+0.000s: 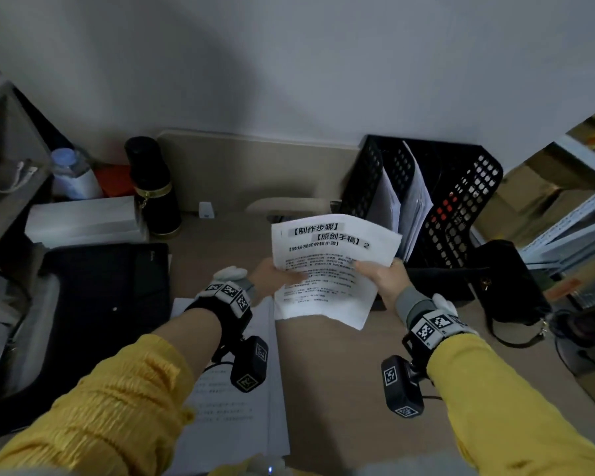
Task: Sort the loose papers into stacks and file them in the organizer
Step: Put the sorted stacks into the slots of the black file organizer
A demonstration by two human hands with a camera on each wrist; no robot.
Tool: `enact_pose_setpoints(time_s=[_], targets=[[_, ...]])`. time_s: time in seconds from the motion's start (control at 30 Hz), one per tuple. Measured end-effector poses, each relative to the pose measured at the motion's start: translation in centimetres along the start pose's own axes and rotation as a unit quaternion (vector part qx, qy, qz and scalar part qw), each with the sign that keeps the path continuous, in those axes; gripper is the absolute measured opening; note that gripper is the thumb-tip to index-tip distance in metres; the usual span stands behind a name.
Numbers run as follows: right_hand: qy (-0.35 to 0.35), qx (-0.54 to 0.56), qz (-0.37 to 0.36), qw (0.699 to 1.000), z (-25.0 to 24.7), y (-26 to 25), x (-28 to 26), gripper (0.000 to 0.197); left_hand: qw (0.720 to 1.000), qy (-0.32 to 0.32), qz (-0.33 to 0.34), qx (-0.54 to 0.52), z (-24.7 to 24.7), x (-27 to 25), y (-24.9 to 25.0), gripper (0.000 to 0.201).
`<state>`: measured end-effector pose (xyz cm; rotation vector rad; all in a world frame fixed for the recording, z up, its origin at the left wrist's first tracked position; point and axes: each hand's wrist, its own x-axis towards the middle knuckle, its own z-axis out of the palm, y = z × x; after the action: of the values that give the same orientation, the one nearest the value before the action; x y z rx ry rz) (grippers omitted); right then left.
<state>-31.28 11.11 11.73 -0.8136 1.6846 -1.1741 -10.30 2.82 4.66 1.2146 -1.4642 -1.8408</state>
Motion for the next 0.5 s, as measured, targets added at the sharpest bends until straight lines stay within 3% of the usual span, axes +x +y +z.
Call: enact_pose_setpoints(time_s=[0.1, 0.2, 0.27, 0.37, 0.5], targets=[[-0.037, -0.043, 0.050, 0.997, -0.2, 1.8, -0.6, 0.029, 0.998, -0.033, -0.009, 0.047, 0.8, -0.2, -1.2, 0.043], [-0.038, -0.097, 0.066, 0.992, -0.8, 3.1, -0.8, 0.038, 0.998, -0.019, 0.009, 0.057, 1.3, -0.5, -1.3, 0.039], [-0.020, -0.098, 0.058, 0.993, -1.5, 3.5, -0.9, 0.039, 0.999, -0.009, 0.014, 0.035, 1.6, -0.3, -0.7, 0.038], [0.006, -0.102, 0.061, 0.993, -3.1, 3.6, -1.3, 0.038, 0.999, -0.048, 0.012, -0.008, 2.6, 0.4, 0.7, 0.032], [0.099, -0.105, 0.079, 0.986, -6.4, 3.7, -1.8, 0.046, 0.998, -0.067, 0.017, 0.006, 6.0, 1.6, 2.7, 0.030]])
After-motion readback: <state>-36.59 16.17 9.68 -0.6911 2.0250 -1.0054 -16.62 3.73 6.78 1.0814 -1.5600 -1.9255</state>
